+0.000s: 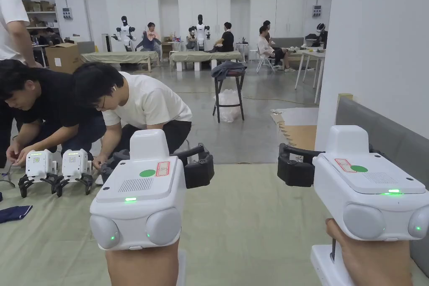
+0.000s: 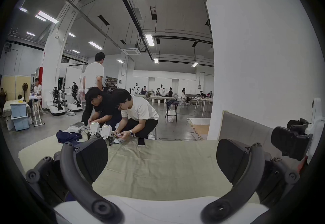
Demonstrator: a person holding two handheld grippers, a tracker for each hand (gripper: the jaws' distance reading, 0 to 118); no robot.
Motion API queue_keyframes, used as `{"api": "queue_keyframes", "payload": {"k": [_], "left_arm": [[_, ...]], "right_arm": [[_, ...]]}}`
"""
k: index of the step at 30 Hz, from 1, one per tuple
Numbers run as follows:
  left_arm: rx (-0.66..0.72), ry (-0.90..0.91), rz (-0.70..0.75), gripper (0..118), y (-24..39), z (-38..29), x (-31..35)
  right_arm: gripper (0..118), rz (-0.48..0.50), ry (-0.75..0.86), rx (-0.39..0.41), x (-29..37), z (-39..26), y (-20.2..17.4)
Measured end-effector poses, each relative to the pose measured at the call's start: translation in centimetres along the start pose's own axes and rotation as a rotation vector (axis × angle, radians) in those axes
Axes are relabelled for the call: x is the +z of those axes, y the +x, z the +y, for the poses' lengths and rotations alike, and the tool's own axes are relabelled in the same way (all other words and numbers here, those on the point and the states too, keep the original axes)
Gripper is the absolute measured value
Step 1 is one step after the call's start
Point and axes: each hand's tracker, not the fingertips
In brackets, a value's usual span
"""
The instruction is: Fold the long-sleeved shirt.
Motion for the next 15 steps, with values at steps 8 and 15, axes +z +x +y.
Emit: {"api": "queue_keyframes", "payload": {"k": [8, 15], "left_arm": [[-0.013, 0.004, -0.022, 109, 0.16, 0.13, 0.28], [-0.038, 0.013, -0.016, 6, 0.67, -0.19, 0.62]], "right_arm": [[118, 0.006, -0.005, -0.009, 0.15, -0.15, 0.17], [24, 0.028, 0.015, -0.014, 0.59, -0.35, 0.22]]}}
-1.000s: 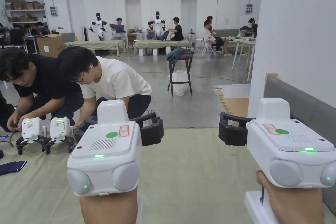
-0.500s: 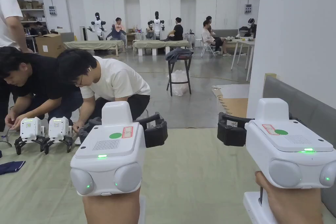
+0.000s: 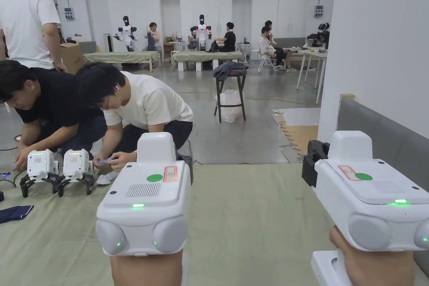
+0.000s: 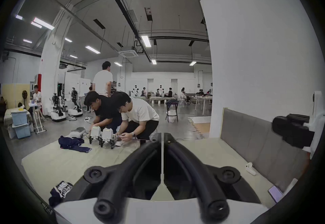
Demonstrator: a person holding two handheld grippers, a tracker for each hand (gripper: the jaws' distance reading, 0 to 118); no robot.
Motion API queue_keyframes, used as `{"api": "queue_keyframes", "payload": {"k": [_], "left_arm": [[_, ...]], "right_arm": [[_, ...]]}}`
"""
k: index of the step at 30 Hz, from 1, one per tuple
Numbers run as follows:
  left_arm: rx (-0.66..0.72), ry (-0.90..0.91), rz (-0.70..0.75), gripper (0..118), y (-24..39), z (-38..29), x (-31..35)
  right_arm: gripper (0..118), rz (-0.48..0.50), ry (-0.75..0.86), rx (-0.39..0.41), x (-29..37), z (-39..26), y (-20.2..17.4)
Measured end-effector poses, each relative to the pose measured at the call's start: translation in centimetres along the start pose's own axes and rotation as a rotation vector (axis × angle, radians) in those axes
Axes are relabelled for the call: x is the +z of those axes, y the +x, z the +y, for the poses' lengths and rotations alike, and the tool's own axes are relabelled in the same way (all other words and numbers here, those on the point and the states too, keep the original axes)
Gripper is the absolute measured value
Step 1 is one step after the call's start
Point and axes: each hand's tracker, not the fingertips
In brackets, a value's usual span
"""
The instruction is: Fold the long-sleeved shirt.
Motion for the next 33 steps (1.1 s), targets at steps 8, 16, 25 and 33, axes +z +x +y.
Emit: {"api": "queue_keyframes", "payload": {"k": [8, 16, 25, 33], "left_arm": [[-0.013, -0.025, 0.009, 3, -0.2, -0.2, -0.4], [-0.022, -0.009, 0.110, 2, -5.4, 1.3, -0.3], [-0.022, -0.013, 0.323, 2, -15.2, 1.0, 1.7], [-0.003, -0.062, 0.470, 2, -23.3, -0.4, 4.6]], "right_arm": [[0, 0.016, -0.019, -0.004, -0.6, -0.4, 0.0], [0, 0.162, -0.028, 0.014, -2.8, 0.2, -5.2], [0, 0.363, -0.047, 0.013, -5.1, -0.9, -15.6], [0, 0.491, -0.063, 0.028, -5.8, -2.2, -23.2]]}}
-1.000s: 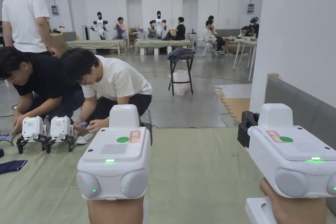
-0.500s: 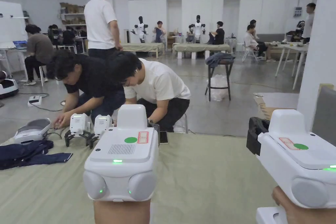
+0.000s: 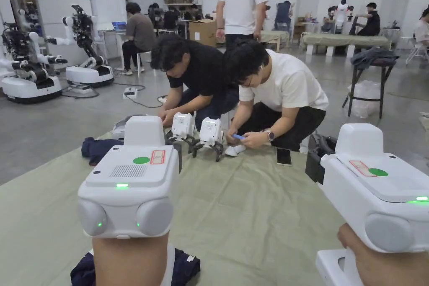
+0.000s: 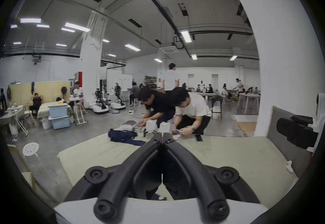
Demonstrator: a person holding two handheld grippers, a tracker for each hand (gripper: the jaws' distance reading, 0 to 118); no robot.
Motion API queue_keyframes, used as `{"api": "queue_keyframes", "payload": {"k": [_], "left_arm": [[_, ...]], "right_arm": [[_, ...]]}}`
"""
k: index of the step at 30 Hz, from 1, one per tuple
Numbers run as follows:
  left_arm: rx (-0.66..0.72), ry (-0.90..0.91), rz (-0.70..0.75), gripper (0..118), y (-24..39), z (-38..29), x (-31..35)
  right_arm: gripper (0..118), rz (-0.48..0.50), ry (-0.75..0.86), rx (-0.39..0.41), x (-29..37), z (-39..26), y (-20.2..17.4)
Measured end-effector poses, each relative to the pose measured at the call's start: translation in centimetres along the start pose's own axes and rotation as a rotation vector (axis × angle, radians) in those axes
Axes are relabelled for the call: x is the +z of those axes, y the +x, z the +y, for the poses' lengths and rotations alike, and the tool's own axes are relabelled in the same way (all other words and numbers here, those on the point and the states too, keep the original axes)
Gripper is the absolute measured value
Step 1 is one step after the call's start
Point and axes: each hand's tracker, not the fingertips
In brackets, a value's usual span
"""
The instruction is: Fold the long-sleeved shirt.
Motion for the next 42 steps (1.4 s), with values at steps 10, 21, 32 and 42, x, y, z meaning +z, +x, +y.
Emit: {"api": "queue_keyframes", "payload": {"k": [10, 21, 32, 42], "left_arm": [[-0.035, -0.274, 0.038, 2, -5.8, -6.1, -5.6], [0.022, -0.713, 0.018, 3, -14.5, -22.1, -17.0], [0.072, -0.988, -0.051, 107, -14.7, -29.1, -28.5], [-0.058, -0.951, -0.034, 12, -11.8, -28.6, -24.6]], "right_arm": [[0, 0.047, -0.101, 0.038, -3.6, -5.8, -3.9], [0, 0.080, -0.318, 0.027, -5.7, -15.5, -6.4], [0, 0.101, -0.386, 0.020, -8.7, -19.0, -7.3], [0, 0.092, -0.411, -0.003, -8.3, -19.8, -5.9]]}}
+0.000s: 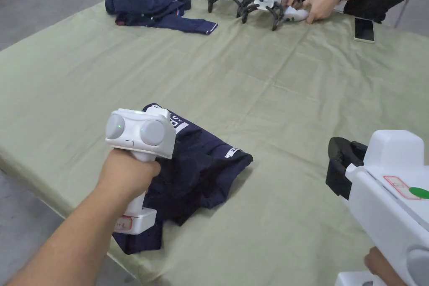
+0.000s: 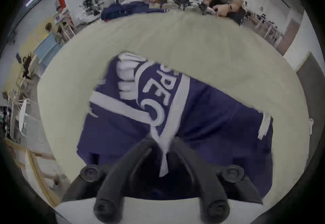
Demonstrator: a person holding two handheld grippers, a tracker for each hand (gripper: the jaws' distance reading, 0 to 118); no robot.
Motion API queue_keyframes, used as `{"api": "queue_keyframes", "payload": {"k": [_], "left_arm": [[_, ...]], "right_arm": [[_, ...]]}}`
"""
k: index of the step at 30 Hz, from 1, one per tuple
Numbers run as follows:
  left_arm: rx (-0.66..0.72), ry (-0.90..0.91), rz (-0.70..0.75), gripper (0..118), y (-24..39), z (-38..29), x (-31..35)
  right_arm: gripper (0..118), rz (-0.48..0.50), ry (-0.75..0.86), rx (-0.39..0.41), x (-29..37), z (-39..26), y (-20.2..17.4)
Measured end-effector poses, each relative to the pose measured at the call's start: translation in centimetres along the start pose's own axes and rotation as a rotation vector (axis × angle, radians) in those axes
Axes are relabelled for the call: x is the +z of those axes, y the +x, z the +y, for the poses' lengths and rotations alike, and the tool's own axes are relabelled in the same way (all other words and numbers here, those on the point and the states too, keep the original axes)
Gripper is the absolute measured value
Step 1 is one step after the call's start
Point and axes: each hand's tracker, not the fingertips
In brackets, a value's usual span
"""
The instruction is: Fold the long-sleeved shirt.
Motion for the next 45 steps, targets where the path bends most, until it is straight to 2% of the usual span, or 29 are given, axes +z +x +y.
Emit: {"api": "queue_keyframes", "payload": {"k": [5, 11, 20, 26, 27, 31, 34, 35, 40, 45], "left_arm": [[0.109, 0.118, -0.084, 12, -1.0, 2.6, 4.3], [0.027, 0.285, -0.110, 12, 1.7, 6.6, 14.6], [-0.107, 0.510, -0.322, 12, 13.7, 6.3, 28.8], [-0.225, 0.609, -0.470, 12, 22.6, 7.1, 34.3], [-0.251, 0.616, -0.478, 12, 24.4, 7.0, 34.9], [-0.330, 0.571, -0.550, 12, 32.2, 5.0, 34.7], [-0.364, 0.481, -0.611, 12, 38.1, 1.9, 32.1], [-0.372, 0.453, -0.627, 12, 39.7, 0.8, 31.1], [-0.463, 0.310, -0.707, 12, 49.2, -6.5, 25.2], [-0.561, 0.176, -0.731, 12, 55.9, -12.8, 21.8]], "right_arm": [[0, -0.005, 0.034, -0.009, 2.5, 0.8, 0.6], [0, -0.031, 0.097, -0.040, 6.3, 1.8, 2.3], [0, -0.130, 0.223, -0.084, 13.7, 4.2, 6.5], [0, -0.266, 0.306, -0.086, 19.9, 5.6, 11.7], [0, -0.289, 0.312, -0.092, 20.4, 5.2, 13.7], [0, -0.403, 0.331, -0.086, 24.2, 4.8, 18.3], [0, -0.469, 0.313, -0.098, 26.6, 4.0, 21.4], [0, -0.496, 0.309, -0.097, 27.9, 4.4, 20.8], [0, -0.583, 0.270, -0.117, 30.9, 2.0, 24.5], [0, -0.636, 0.219, -0.128, 32.3, -0.5, 26.7]]}}
